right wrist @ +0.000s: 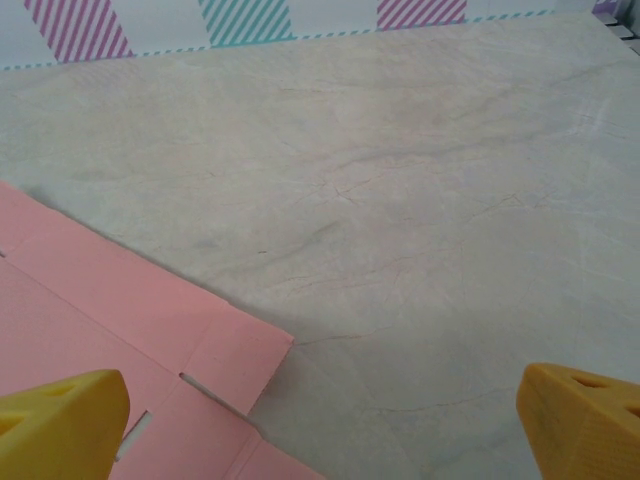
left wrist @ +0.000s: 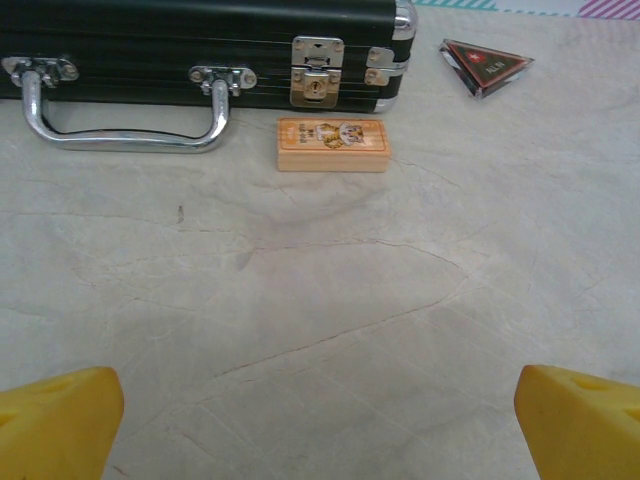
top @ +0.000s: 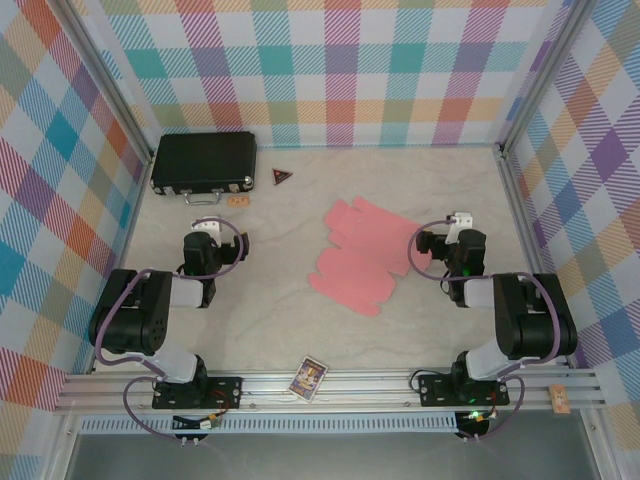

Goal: Fold the paper box

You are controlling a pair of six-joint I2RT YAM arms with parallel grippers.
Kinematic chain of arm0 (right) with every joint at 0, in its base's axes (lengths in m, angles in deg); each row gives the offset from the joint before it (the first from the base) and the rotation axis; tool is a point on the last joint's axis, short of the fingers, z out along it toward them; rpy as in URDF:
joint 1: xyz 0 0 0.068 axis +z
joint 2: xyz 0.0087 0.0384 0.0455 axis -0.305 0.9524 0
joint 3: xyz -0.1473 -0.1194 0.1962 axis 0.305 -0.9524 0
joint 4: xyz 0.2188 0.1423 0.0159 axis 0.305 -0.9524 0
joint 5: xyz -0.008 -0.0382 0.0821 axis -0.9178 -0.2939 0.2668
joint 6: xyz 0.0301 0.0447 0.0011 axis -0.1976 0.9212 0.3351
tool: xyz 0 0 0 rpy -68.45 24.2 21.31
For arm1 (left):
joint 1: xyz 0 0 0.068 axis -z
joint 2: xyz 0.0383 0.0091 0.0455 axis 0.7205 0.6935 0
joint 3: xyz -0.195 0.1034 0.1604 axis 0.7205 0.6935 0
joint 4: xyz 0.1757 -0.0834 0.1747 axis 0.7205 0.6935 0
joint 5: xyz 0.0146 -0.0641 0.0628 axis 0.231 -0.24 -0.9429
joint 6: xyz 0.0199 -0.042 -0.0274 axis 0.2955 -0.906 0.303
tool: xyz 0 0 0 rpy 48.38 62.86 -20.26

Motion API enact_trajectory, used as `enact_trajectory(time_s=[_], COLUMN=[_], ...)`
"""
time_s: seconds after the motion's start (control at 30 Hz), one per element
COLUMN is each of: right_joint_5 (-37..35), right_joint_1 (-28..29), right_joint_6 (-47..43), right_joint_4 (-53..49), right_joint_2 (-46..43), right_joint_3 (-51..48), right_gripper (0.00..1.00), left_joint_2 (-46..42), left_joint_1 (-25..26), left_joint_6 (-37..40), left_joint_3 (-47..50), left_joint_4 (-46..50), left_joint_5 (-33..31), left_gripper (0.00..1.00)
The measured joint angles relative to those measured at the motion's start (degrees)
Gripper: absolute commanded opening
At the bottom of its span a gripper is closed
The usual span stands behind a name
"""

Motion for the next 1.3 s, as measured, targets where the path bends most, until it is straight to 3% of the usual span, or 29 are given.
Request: enact_trajectory(time_s=[0.23, 0.47, 0.73, 0.9, 1.07, 1.3], right_joint_5=[-3.02, -3.45, 8.07, 14.62, 18.43, 21.16], right_joint_1=[0.00, -0.72, -4.15, -5.14, -5.73, -5.77], right_joint_6=[3.34, 12.15, 17.29, 18.62, 18.93, 19.69], right_joint_4=[-17.97, -40.24, -57.24, -60.92, -62.58, -62.71], right_joint_2=[-9.77, -12.79, -7.58, -1.36, 5.20, 11.80], right_joint_3=[6.97, 17.20, 24.33, 27.58, 31.89, 36.68], right_gripper=[0.99, 0.99, 0.98, 0.85, 0.69, 0.53], left_joint_2=[-10.40, -11.26, 7.78, 23.43, 38.42, 54.25], left_joint_1=[0.11, 3.19, 16.90, 23.02, 25.62, 25.94], left_joint_6=[-2.51, -11.78, -14.10, -13.31, -12.83, -12.87], left_joint_3=[-3.89, -19.82, -45.48, -64.59, -84.70, -107.69], left_joint_4=[12.94, 31.74, 50.86, 60.50, 68.65, 77.75], left_joint_5=[-4.59, -3.08, 4.15, 8.50, 13.25, 16.26], left_gripper=[1.00, 1.00, 0.96, 0.85, 0.73, 0.68])
